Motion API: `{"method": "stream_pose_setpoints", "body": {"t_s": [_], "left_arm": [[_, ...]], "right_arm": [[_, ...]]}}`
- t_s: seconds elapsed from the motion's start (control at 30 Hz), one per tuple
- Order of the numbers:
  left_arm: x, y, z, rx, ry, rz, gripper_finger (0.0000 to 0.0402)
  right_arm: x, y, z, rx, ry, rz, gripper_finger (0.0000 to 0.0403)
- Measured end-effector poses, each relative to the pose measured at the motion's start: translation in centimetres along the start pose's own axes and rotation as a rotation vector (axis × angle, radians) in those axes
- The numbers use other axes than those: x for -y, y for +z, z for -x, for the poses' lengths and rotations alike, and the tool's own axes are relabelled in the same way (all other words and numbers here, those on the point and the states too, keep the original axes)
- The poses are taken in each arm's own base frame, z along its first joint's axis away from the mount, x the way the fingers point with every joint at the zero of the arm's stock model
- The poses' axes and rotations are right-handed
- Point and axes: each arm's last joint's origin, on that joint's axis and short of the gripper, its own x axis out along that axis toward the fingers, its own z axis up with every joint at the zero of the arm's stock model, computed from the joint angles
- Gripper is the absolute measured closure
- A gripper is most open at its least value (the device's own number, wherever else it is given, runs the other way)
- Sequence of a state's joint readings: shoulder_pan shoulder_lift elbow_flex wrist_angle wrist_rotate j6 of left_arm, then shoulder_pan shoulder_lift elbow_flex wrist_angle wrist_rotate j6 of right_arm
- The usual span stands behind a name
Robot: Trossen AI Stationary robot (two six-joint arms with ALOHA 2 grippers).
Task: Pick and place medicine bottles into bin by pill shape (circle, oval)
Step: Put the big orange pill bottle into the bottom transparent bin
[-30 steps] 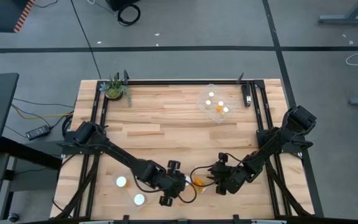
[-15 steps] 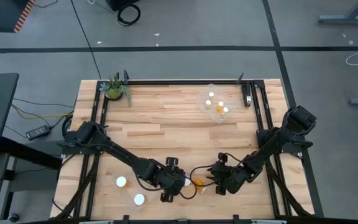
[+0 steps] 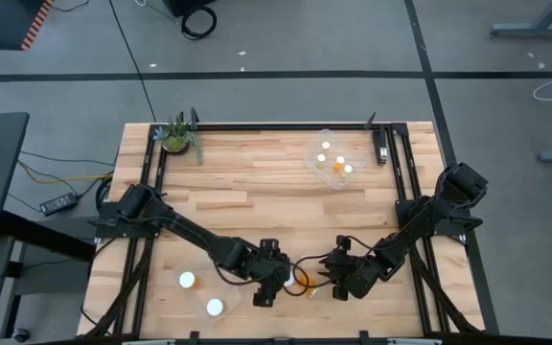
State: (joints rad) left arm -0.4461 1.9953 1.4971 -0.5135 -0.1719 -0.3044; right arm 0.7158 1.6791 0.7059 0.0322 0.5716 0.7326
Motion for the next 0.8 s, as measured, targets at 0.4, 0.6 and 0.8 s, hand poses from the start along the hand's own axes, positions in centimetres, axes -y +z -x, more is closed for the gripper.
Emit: {"method": "stream_pose_setpoints", "body": {"t_s": [0.4, 0.6, 0.8], "left_arm": [[0.3, -0.2, -2.6, 0.015, -0.044, -0.053, 0.0037], [0.0, 0.2, -2.9, 0.063, -0.010, -0.049, 0.0038], [-0.3, 0.5, -3.1, 0.085, 0.001, -0.048, 0.0061]], "right_arm": [[0.0, 0.0, 0.0, 0.003, 0.002, 0.001, 0.0247], [0.0, 0.0, 0.0, 0.004, -0.004, 0.001, 0.0247], [0.1, 0.0, 0.0, 0.002, -0.006, 0.002, 0.0247]]}}
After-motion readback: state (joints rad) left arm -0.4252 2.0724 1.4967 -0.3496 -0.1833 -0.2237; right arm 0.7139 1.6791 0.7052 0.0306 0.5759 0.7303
